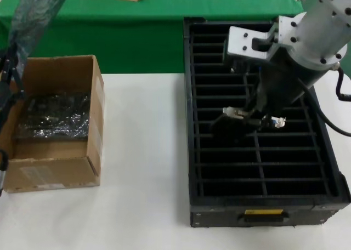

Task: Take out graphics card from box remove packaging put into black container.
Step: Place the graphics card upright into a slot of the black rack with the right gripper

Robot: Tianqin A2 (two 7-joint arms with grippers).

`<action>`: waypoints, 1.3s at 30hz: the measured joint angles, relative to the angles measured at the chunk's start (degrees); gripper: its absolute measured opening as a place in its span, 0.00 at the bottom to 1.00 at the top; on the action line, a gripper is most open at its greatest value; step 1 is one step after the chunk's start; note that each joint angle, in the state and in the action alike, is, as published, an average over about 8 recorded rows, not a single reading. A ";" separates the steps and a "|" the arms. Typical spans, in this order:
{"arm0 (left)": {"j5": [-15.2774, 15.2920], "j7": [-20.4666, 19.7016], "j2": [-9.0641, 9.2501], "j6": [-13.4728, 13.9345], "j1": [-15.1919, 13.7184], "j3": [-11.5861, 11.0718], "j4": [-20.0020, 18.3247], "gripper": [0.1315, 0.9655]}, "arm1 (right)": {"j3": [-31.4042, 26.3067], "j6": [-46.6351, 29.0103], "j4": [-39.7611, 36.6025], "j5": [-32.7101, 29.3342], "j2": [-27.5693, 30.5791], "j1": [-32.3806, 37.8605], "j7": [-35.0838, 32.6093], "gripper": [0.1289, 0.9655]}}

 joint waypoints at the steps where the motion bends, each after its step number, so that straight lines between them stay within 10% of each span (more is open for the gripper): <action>1: -0.09 -0.50 -0.02 0.01 0.19 0.02 -0.32 0.01 | -0.80 0.00 -0.75 0.36 -0.17 0.30 -0.51 0.07; 39: 0.44 -6.39 0.50 0.83 4.85 2.42 -3.42 0.01 | 1.49 0.10 -30.20 -6.25 -15.61 0.42 -17.21 0.07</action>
